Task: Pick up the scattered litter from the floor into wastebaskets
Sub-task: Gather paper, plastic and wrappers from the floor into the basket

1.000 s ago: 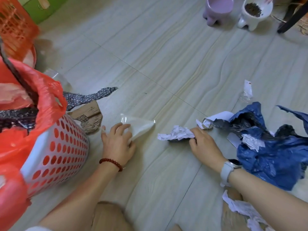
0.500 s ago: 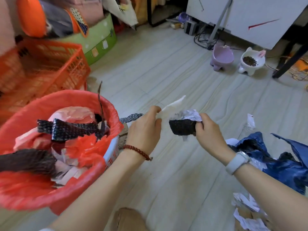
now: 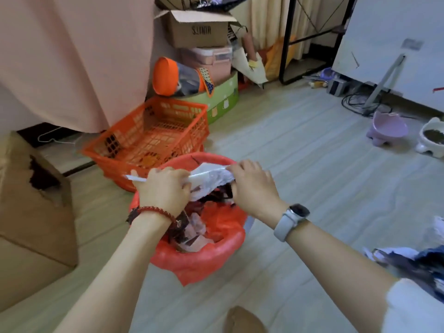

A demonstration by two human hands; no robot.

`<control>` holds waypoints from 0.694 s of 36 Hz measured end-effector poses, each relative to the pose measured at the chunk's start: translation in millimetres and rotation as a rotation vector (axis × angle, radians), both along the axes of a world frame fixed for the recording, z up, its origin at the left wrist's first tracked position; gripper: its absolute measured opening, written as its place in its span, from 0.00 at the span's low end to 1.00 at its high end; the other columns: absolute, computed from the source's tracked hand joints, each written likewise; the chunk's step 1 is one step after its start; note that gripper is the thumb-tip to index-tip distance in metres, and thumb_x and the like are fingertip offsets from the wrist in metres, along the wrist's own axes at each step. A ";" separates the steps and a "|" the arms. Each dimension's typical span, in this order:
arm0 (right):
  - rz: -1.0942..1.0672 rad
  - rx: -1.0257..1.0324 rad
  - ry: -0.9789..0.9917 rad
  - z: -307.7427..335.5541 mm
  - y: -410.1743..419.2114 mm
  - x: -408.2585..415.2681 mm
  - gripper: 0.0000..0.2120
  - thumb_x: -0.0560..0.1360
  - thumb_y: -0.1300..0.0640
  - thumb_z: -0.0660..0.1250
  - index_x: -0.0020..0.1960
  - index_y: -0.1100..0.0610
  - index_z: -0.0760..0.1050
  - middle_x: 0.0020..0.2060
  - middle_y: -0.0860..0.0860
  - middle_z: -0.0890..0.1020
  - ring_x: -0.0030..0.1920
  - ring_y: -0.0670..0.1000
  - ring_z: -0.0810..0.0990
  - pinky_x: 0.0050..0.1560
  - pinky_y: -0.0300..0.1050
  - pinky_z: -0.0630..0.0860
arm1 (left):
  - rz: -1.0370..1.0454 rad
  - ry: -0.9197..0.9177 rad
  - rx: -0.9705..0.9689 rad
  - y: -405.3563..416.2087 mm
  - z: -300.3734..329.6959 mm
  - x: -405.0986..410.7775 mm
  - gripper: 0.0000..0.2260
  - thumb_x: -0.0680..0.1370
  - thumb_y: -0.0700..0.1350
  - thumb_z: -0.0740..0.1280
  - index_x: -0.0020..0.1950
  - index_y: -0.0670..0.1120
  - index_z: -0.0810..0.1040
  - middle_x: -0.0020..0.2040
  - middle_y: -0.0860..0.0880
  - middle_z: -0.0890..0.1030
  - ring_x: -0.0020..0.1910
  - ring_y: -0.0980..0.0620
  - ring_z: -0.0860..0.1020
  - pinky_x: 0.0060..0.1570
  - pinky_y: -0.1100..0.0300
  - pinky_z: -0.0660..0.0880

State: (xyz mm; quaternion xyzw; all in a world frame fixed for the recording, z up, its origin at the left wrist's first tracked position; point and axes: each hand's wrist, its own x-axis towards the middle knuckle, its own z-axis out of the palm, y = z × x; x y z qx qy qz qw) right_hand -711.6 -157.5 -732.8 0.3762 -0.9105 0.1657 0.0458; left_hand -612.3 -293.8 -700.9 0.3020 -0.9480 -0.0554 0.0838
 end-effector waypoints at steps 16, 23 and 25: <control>0.021 -0.115 -0.075 -39.5 26.2 10.7 0.25 0.72 0.49 0.55 0.63 0.60 0.70 0.59 0.59 0.73 0.60 0.62 0.70 0.62 0.53 0.67 | -0.245 -0.464 0.298 -27.3 27.9 24.7 0.26 0.79 0.49 0.60 0.74 0.57 0.54 0.77 0.46 0.47 0.74 0.47 0.57 0.71 0.55 0.57; 0.047 0.181 -0.075 -30.8 5.3 9.9 0.09 0.75 0.62 0.58 0.52 0.61 0.73 0.53 0.60 0.75 0.55 0.61 0.72 0.41 0.49 0.66 | -0.277 -0.177 0.000 -24.5 -9.2 6.0 0.19 0.79 0.55 0.57 0.71 0.58 0.62 0.74 0.53 0.60 0.72 0.48 0.58 0.68 0.42 0.61; 0.076 0.157 -0.135 -27.3 -4.9 9.9 0.03 0.73 0.65 0.58 0.44 0.62 0.71 0.49 0.64 0.77 0.50 0.63 0.76 0.38 0.48 0.62 | -0.303 -0.224 -0.007 -25.1 -31.1 0.2 0.21 0.79 0.57 0.54 0.72 0.60 0.59 0.76 0.53 0.53 0.76 0.46 0.47 0.69 0.35 0.45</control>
